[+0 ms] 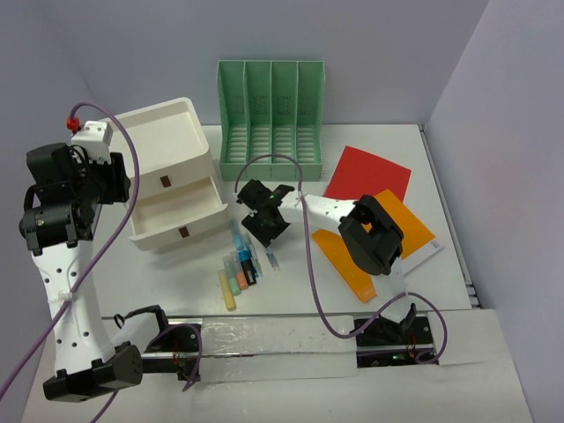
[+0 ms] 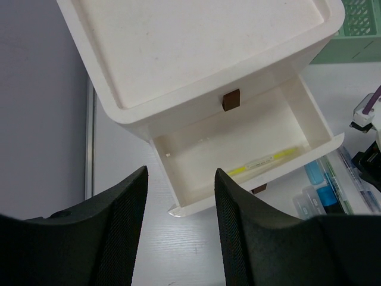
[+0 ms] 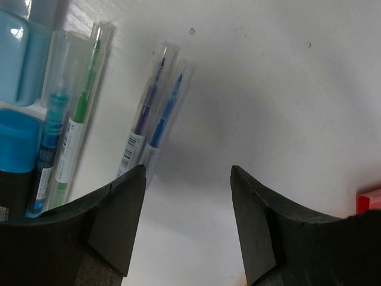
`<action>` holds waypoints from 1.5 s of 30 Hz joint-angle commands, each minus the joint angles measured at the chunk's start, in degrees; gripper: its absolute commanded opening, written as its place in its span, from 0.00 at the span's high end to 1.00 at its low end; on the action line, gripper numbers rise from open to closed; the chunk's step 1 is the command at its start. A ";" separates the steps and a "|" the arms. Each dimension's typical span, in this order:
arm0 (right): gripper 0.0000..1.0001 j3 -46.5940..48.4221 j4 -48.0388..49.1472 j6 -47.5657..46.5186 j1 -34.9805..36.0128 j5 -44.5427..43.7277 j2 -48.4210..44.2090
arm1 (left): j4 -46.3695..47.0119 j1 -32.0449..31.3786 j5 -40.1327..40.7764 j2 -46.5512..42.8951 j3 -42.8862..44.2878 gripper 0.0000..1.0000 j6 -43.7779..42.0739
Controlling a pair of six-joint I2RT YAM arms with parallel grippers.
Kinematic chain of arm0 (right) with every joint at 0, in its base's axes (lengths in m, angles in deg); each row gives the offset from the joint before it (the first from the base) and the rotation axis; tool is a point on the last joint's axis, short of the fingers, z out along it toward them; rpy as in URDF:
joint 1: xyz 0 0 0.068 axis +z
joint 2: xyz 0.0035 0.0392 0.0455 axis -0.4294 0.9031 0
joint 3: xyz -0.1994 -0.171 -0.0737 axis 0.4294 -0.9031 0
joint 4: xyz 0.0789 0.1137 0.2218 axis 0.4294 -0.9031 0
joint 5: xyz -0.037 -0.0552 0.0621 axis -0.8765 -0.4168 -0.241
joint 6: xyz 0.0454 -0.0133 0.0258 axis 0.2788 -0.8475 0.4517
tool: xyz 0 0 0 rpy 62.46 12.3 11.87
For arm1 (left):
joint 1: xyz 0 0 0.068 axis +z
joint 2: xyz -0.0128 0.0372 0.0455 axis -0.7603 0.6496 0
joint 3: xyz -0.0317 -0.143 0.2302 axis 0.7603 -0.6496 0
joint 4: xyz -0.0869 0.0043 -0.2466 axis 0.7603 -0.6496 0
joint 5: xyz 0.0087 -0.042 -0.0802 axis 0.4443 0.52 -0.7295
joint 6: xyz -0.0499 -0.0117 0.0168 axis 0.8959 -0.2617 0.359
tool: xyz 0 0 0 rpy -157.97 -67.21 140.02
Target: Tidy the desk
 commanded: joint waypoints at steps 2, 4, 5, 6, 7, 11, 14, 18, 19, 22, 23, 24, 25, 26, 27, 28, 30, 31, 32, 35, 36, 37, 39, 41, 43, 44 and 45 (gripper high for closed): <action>0.34 2.07 -1.05 -1.13 0.62 -1.79 1.98 | 2.47 0.04 1.13 0.10 -0.48 0.45 0.06; 0.34 2.38 -1.14 -1.07 0.71 -2.53 2.72 | 2.69 -0.05 1.05 0.17 -0.84 0.45 0.20; 0.34 2.54 -1.14 -1.07 0.71 -2.55 2.97 | 2.69 -0.05 1.04 0.17 -0.84 0.45 0.20; 0.34 2.84 -1.63 -1.07 0.85 -3.46 3.63 | 2.83 -0.05 1.04 0.10 -0.98 0.45 0.34; 0.34 2.98 -1.96 -1.07 0.89 -3.69 4.06 | 2.93 -0.05 1.04 0.08 -1.02 0.45 0.37; 0.42 1.40 -2.08 -0.01 0.54 -4.81 4.62 | 2.65 -0.05 1.68 -0.12 -0.84 0.45 0.00; 0.59 -0.03 -2.02 1.83 -0.16 -6.06 3.96 | 2.43 0.04 1.92 -0.27 -0.75 0.45 -0.15; 0.79 -2.22 -1.93 4.85 -2.08 -8.38 1.89 | 2.67 -0.03 2.65 -0.65 -1.06 0.45 -0.62; 0.83 -2.52 -1.98 5.24 -2.36 -9.05 1.42 | 2.60 0.04 2.70 -0.73 -1.21 0.45 -0.68; 0.99 -2.12 -2.92 5.70 -2.89 -11.34 0.81 | 2.61 -0.04 2.38 -0.87 -1.36 0.45 -0.68; 1.00 -1.38 -3.42 5.56 -3.11 -12.37 0.59 | 2.75 -0.05 2.29 -0.89 -1.51 0.44 -0.68; 1.00 -0.85 -4.00 5.03 -3.15 -14.04 0.29 | 2.84 0.01 2.28 -1.01 -1.61 0.44 -0.68; 1.00 -0.05 -4.45 4.50 -3.15 -15.83 -0.29 | 3.07 0.00 2.44 -1.02 -1.83 0.44 -0.68; 1.00 0.93 -4.76 4.12 -3.15 -17.45 -1.06 | 3.36 -0.05 2.66 -1.00 -2.13 0.44 -0.68; 1.00 1.92 -4.83 3.93 -3.13 -18.27 -1.97 | 3.65 -0.05 2.80 -1.04 -2.42 0.44 -0.66; 1.00 3.18 -4.36 2.58 -2.96 -18.58 -3.30 | 4.13 -0.03 3.22 -0.91 -2.86 0.44 -0.47; 1.00 6.06 -0.53 -2.73 -1.86 -20.05 -7.66 | 5.90 -0.05 6.41 -0.33 -4.11 0.42 0.50; 1.00 7.76 3.20 -6.60 -0.44 -20.46 -10.31 | 6.92 -0.05 8.65 0.35 -4.66 0.42 1.31; 1.00 10.03 7.22 -9.08 1.55 -20.67 -12.49 | 7.49 0.06 9.81 0.73 -4.47 0.42 2.17; 1.00 18.27 15.37 -16.96 7.20 -22.75 -13.18 | 7.18 0.65 9.05 1.48 -1.47 0.42 3.89; 1.00 23.64 16.25 -20.51 8.44 -22.98 -11.00 | 7.17 0.80 7.16 1.12 0.35 0.42 4.61; 1.00 27.63 18.22 -24.07 10.59 -23.13 -8.81 | 7.17 0.88 5.80 0.79 1.85 0.42 4.92; 1.00 32.99 22.23 -30.10 14.03 -23.12 -4.50 | 7.01 1.04 5.35 0.75 3.55 0.42 5.17; 1.00 38.63 25.76 -37.20 16.98 -23.43 1.33 | 6.63 1.40 6.88 1.47 3.82 0.42 4.95; 1.00 42.57 27.27 -41.26 18.21 -22.09 5.79 | 6.00 3.73 7.01 2.21 3.19 0.42 4.75; 1.00 42.89 28.49 -42.62 18.38 -21.35 6.69 | 5.68 4.88 5.87 2.45 3.02 0.42 4.59; 1.00 42.17 29.98 -42.64 18.55 -20.36 7.03 | 5.24 6.57 4.36 2.45 2.76 0.42 4.42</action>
